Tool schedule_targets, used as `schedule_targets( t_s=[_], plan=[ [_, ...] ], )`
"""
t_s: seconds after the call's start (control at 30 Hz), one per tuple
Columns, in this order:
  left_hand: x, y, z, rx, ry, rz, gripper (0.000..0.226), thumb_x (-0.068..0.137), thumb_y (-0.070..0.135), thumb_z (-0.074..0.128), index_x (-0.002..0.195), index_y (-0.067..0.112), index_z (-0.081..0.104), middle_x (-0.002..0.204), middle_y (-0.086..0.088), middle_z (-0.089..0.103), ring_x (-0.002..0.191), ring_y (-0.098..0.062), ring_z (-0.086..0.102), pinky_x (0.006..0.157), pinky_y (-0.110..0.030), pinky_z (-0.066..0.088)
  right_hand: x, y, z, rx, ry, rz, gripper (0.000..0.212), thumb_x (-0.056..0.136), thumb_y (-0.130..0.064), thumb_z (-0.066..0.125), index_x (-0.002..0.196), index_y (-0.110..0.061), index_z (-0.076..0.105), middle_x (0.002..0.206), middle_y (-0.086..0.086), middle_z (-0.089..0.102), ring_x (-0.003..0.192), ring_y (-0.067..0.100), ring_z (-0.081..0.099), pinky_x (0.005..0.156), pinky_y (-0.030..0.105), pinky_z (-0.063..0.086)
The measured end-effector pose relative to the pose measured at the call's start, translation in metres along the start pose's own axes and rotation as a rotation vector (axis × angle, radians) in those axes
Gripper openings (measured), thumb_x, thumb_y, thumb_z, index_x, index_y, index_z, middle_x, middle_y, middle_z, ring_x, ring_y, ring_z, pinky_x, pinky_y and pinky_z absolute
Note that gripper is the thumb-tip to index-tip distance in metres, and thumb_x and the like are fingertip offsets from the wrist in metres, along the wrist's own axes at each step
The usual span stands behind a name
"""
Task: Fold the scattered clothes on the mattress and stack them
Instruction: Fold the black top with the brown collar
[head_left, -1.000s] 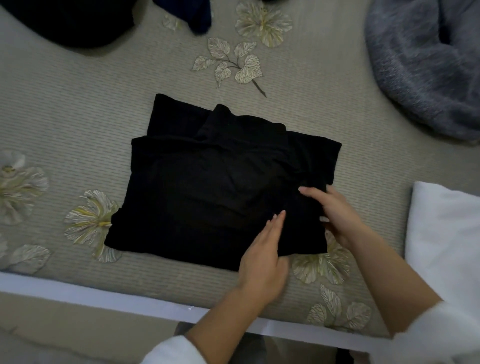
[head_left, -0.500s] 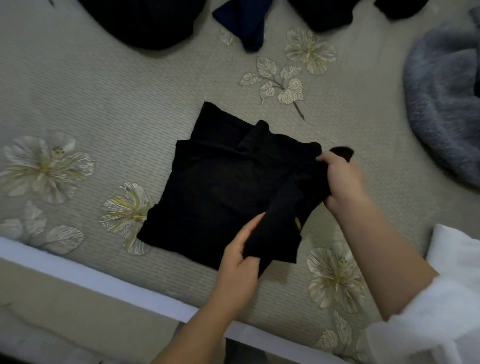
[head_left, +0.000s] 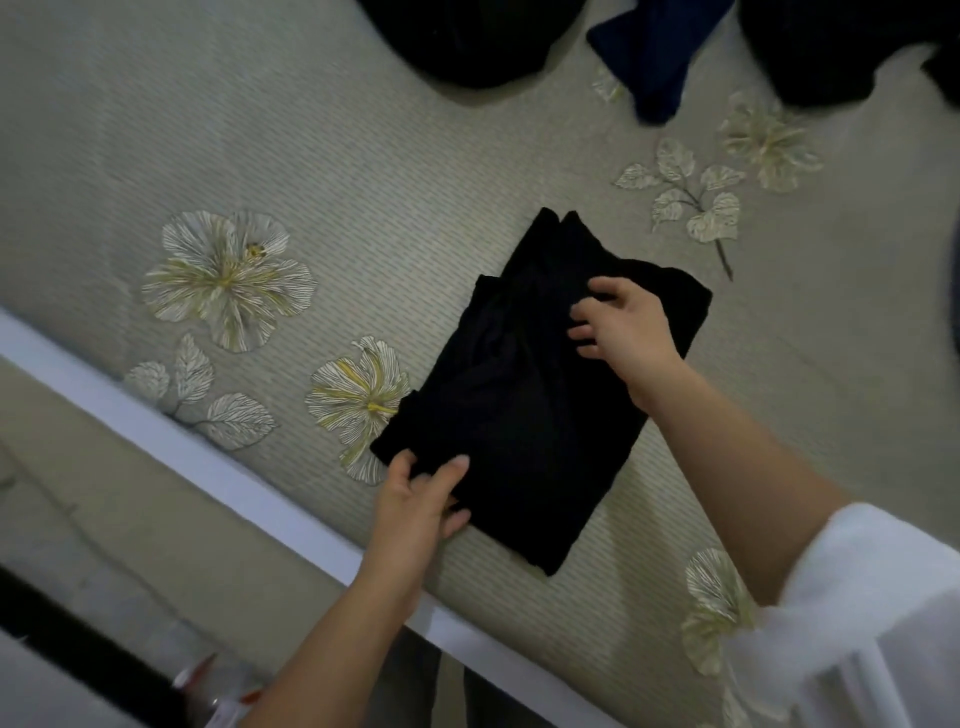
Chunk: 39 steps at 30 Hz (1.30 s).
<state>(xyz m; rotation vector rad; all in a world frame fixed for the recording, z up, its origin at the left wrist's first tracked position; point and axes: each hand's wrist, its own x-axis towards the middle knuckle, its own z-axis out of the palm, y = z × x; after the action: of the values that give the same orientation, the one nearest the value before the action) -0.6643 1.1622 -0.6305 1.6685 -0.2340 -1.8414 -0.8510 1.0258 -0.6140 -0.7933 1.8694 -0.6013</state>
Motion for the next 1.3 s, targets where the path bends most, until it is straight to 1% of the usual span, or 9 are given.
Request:
schedule_targets(
  t_s=[0.27,0.37,0.47,0.6,0.73,0.93,1.07,1.17,1.3],
  plan=[
    [0.008,0.014,0.002,-0.026,0.237,0.243,0.020,0.098,0.033,0.047,0.109,0.029,0.062,0.104,0.012,0.070,0.092,-0.005,0.068,0.069,-0.026,0.058,0.001,0.010,0.006,-0.203,-0.018,-0.224,0.042,0.089,-0.017,0.060,0.131,-0.018,0.056,0.112,-0.003,0.066,0.112,0.013,0.059,0.098,0.029,0.047],
    [0.007,0.010,-0.003,-0.081,0.291,0.172,0.025,0.100,0.035,0.043,0.109,0.023,0.063,0.105,0.003,0.070,0.091,-0.014,0.069,0.072,-0.031,0.058,-0.003,0.015,0.016,-0.691,-0.076,-0.392,0.059,0.087,-0.041,0.061,0.142,-0.028,0.043,0.154,-0.001,0.032,0.147,0.019,0.011,0.118,0.043,0.012],
    [0.010,0.004,-0.011,0.003,0.334,0.042,0.030,0.101,0.035,0.039,0.102,0.016,0.062,0.091,-0.009,0.068,0.076,-0.022,0.066,0.070,-0.034,0.055,-0.008,0.030,0.023,-1.034,-0.151,-0.425,0.081,0.082,-0.064,0.055,0.150,-0.037,0.020,0.161,-0.003,0.002,0.146,0.020,-0.016,0.115,0.049,-0.008],
    [0.014,0.007,-0.024,0.257,0.305,-0.046,0.057,0.097,0.046,0.040,0.076,0.000,0.065,0.072,-0.019,0.069,0.060,-0.028,0.064,0.060,-0.034,0.051,-0.004,0.033,0.006,-0.689,0.285,-0.391,0.067,0.087,-0.052,0.056,0.145,-0.028,0.033,0.157,-0.003,0.020,0.146,0.019,0.009,0.114,0.048,0.007],
    [0.006,0.012,-0.018,0.340,0.213,-0.175,0.059,0.093,0.056,0.042,0.080,0.002,0.062,0.076,-0.019,0.071,0.064,-0.030,0.066,0.055,-0.033,0.052,-0.003,0.052,-0.028,-0.150,0.553,-0.046,0.074,0.082,-0.047,0.065,0.141,-0.018,0.032,0.144,0.005,0.033,0.131,0.022,0.037,0.109,0.049,0.032],
    [0.002,0.002,0.009,0.244,0.153,-0.024,0.006,0.091,0.027,0.060,0.091,0.023,0.056,0.092,0.003,0.065,0.089,-0.019,0.065,0.087,-0.044,0.054,-0.014,0.076,-0.047,0.191,0.171,0.191,0.044,0.082,-0.036,0.072,0.119,-0.017,0.055,0.111,-0.001,0.067,0.098,0.018,0.068,0.086,0.038,0.056],
    [0.001,-0.004,0.016,0.141,0.192,0.074,0.033,0.093,0.017,0.058,0.124,0.020,0.047,0.114,0.009,0.059,0.107,-0.013,0.059,0.098,-0.035,0.048,-0.015,0.075,-0.060,0.152,0.141,0.233,0.023,0.088,-0.013,0.064,0.107,0.001,0.063,0.098,0.011,0.071,0.080,0.020,0.070,0.067,0.031,0.057],
    [-0.003,0.001,0.014,0.169,0.226,0.245,0.030,0.095,0.009,0.052,0.119,0.026,0.046,0.112,0.013,0.057,0.101,0.001,0.056,0.087,-0.019,0.045,-0.026,0.080,-0.060,0.037,0.129,0.330,0.018,0.089,-0.006,0.059,0.100,0.008,0.058,0.071,0.018,0.067,0.054,0.022,0.064,0.054,0.032,0.056],
    [0.002,0.018,-0.013,0.192,0.380,0.327,0.029,0.094,0.010,0.052,0.122,0.017,0.047,0.105,-0.002,0.063,0.096,-0.016,0.061,0.083,-0.028,0.048,-0.069,0.100,-0.051,-0.257,-0.208,0.550,0.016,0.092,-0.005,0.047,0.088,0.009,0.054,0.059,0.022,0.067,0.043,0.026,0.063,0.038,0.025,0.049]
  ],
)
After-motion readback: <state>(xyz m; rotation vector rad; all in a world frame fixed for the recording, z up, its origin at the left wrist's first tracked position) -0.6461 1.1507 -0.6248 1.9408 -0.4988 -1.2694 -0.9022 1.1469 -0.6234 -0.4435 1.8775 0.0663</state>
